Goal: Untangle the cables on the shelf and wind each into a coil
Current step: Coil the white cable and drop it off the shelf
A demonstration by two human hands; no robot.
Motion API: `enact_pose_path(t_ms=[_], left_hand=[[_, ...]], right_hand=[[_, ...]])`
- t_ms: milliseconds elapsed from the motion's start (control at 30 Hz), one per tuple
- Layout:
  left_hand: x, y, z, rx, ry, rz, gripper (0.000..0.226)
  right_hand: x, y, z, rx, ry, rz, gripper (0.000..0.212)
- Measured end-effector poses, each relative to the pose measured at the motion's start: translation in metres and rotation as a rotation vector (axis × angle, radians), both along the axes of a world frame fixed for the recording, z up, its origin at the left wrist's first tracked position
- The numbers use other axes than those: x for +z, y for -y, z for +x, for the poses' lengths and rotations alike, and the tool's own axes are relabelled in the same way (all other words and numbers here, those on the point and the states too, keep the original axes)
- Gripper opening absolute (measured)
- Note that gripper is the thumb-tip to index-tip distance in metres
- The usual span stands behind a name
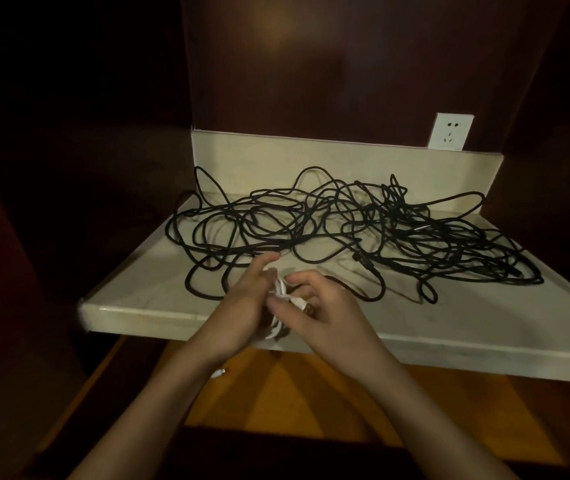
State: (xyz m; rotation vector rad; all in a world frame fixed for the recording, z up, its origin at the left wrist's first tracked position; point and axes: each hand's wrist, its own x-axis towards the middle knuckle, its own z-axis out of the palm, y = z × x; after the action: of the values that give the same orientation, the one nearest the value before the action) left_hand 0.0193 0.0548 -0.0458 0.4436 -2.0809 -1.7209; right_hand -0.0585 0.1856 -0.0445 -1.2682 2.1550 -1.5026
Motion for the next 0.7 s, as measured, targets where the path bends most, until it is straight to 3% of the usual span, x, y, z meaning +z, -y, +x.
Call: enact_pose_path(t_ms=[100,300,433,700], left_hand=[[-0.004,0.0,0.01,-0.04,0.012,0.002,0.039],[-0.014,0.006,0.028,-0.05,0.077,0.133,0.044],[-0.016,0.002,0.04,-0.007,0.02,-0.059,0.038],[-0.049,0.014,0.056,-0.039,0.079,-0.107,0.017]], right_hand=[[-0.013,0.005,0.0,-0.021,-0.088,0.047,0.039],[-0.03,0.004,-0.001,0.132,0.06,0.044,0.043],[-0.036,0.0,0.002,0.209,0.102,-0.024,0.051],[-0.087,-0.002,0.014,0.174,0.14,-0.035,0.05]])
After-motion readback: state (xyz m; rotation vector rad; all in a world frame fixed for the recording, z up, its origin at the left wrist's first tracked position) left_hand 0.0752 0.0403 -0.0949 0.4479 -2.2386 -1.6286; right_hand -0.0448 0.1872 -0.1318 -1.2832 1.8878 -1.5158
